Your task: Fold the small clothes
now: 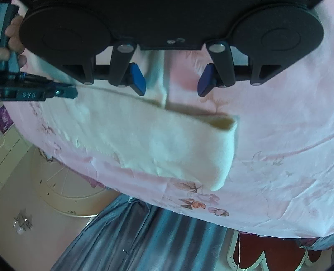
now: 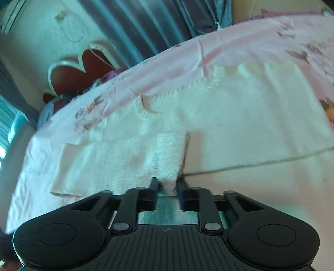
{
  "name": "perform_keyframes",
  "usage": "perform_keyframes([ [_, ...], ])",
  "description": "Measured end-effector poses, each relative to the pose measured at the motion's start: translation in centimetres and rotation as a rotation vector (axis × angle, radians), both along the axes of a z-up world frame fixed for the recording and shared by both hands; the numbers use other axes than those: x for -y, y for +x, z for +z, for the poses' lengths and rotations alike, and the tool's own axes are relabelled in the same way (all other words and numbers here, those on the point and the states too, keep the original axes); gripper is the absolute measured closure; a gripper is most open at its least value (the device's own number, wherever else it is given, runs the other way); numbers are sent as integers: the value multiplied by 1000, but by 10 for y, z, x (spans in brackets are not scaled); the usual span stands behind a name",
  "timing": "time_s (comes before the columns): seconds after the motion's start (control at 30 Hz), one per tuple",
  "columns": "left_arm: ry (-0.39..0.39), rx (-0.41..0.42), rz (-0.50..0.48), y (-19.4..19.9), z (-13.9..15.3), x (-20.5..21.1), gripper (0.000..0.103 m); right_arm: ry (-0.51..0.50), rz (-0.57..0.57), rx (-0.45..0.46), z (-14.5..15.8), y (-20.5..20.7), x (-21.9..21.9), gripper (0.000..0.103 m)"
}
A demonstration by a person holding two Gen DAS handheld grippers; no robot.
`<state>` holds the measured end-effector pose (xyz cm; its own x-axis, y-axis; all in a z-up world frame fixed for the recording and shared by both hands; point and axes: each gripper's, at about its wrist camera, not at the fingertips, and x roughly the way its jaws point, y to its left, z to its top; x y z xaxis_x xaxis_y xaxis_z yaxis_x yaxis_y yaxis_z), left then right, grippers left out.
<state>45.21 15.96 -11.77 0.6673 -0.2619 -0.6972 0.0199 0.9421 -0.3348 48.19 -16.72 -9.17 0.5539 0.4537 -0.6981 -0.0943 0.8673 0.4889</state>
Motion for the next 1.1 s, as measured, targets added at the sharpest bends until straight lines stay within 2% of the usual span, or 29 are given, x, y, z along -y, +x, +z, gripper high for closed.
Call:
perform_keyframes([
  [0.03,-1,0,-8,3,-2,1,48,-6,7,10,2,1,-1,98],
  [0.17,93,5,-6,16,-5,14,51,-50,4,156,32,-3,2,100],
  [0.27,138,2,5,17,-5,21,59,-70,-59,241,60,-1,22,100],
  [0.37,150,3,4,19,-4,19,63,-121,-135,281,76,0,54,100],
  [0.5,164,7,-20,22,-4,19,65,-170,-192,219,62,1,92,100],
  [0.77,148,1,-65,26,-3,21,87,-154,-234,170,41,-16,116,100],
  [1.1,154,-2,-94,28,-4,22,90,-166,-235,142,32,-19,124,100],
])
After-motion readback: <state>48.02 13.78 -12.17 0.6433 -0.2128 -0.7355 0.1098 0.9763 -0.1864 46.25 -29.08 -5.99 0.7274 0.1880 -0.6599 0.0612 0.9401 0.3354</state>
